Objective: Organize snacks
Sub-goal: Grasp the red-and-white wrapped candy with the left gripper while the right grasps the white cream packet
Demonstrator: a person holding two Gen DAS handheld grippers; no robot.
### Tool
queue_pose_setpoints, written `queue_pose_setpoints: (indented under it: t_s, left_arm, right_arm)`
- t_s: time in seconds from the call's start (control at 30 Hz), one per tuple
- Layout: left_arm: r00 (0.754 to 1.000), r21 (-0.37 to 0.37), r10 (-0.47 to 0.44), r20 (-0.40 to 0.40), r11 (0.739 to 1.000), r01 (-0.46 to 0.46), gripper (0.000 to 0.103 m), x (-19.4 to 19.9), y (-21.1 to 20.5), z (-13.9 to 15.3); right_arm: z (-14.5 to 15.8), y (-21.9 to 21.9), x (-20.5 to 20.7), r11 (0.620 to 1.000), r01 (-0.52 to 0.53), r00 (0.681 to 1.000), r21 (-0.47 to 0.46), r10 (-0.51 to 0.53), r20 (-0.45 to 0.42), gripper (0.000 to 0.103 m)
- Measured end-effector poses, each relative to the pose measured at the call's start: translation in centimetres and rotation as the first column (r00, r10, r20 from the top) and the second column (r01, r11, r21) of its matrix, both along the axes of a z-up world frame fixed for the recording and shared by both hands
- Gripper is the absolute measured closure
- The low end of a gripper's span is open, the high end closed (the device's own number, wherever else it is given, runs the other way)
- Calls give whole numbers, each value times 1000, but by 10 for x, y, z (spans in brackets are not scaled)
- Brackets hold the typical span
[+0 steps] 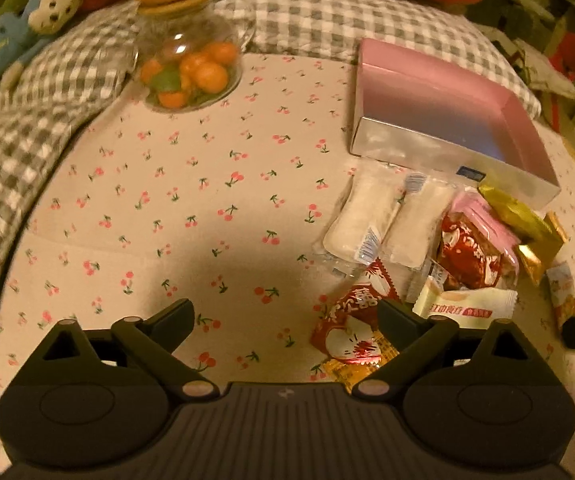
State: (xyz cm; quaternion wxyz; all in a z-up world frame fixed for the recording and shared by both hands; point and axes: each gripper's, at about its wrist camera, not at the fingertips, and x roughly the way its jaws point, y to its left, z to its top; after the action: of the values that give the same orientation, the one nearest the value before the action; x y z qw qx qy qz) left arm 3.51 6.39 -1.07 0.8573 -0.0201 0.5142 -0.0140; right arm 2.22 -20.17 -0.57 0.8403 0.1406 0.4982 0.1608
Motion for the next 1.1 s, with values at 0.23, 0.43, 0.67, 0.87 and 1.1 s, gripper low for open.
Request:
queue_pose_setpoints:
  t_s: [0.23, 0.43, 0.67, 0.87, 1.1]
  left_arm:
    - [1000, -168, 0, -11, 986, -2, 17, 10, 9, -6]
    - [997, -256, -46, -58, 966, 29, 31, 19, 7, -18]
    - [993, -301, -103, -63, 950, 80, 35, 20, 4, -28]
    - [987, -291, -154, -35, 947, 137, 39, 15, 1, -33]
    - [984, -309, -181, -9, 936, 169, 54, 12, 2, -33]
  right_arm:
    - [-23, 11, 6, 992, 6, 999, 123, -2, -34, 0]
    - [-41, 19, 11, 998, 25, 999, 62, -24, -26, 1]
    - [-48, 25, 10, 999, 7, 999, 36, -9, 52, 1]
    - [-56, 44, 2, 996, -55, 989, -65, 63, 131, 4]
    - [-56, 61, -3, 985, -80, 974, -151, 110, 199, 23]
